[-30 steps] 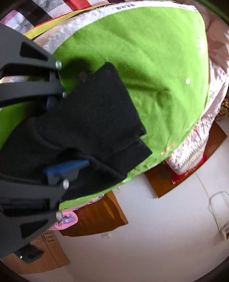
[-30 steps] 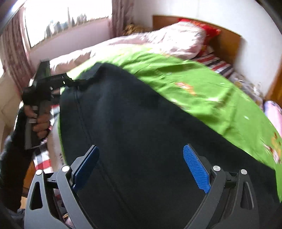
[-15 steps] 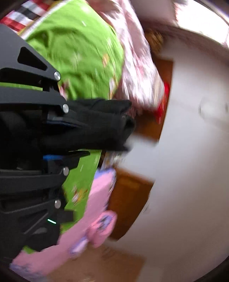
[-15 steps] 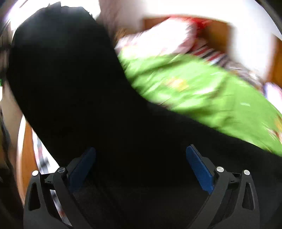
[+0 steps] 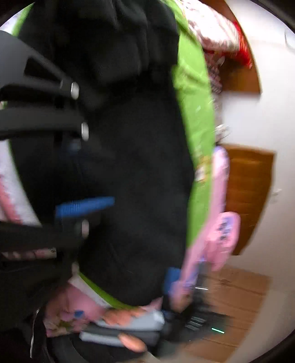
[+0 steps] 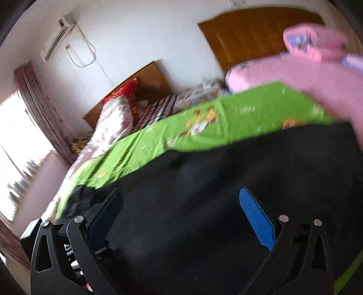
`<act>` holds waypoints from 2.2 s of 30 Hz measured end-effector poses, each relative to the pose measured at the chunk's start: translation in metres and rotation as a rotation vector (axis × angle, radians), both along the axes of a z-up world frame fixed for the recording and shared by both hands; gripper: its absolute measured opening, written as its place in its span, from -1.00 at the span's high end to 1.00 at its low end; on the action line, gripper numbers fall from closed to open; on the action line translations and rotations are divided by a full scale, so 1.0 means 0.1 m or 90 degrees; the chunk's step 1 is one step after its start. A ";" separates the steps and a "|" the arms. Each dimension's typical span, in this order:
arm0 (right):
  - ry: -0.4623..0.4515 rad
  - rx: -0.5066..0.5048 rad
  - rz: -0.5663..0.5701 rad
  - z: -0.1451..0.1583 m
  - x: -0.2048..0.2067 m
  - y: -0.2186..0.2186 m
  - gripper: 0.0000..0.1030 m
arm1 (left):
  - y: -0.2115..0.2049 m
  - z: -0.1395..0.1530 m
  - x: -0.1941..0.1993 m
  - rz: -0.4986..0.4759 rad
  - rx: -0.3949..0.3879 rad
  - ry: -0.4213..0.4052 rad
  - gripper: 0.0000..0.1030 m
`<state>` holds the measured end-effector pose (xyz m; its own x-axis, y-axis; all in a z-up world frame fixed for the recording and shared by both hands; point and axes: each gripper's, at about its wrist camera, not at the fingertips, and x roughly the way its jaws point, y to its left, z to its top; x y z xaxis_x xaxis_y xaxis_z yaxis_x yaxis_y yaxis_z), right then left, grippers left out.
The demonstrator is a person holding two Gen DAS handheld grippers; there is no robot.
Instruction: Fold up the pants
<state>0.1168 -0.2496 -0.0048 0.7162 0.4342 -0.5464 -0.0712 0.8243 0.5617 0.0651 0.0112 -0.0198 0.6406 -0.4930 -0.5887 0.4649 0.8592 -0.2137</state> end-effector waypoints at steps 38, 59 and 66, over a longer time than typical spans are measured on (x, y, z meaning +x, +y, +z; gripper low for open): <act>0.017 0.052 0.398 0.11 0.49 2.58 0.63 | 1.99 0.03 -0.52 0.258 -0.041 -0.053 -0.86; 0.029 0.023 0.219 -0.44 -0.02 1.06 0.64 | 1.43 -0.45 -0.01 0.355 0.100 0.052 -0.97; -0.044 -0.037 0.197 -0.15 -0.23 1.03 0.64 | 1.34 -0.38 -0.09 0.356 0.115 0.045 -0.96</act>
<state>0.0939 -0.1470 -0.0199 0.5912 0.6069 -0.5311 -0.3604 0.7880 0.4993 0.0562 0.1454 -0.0576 0.7304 0.0211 -0.6827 -0.0798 0.9953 -0.0545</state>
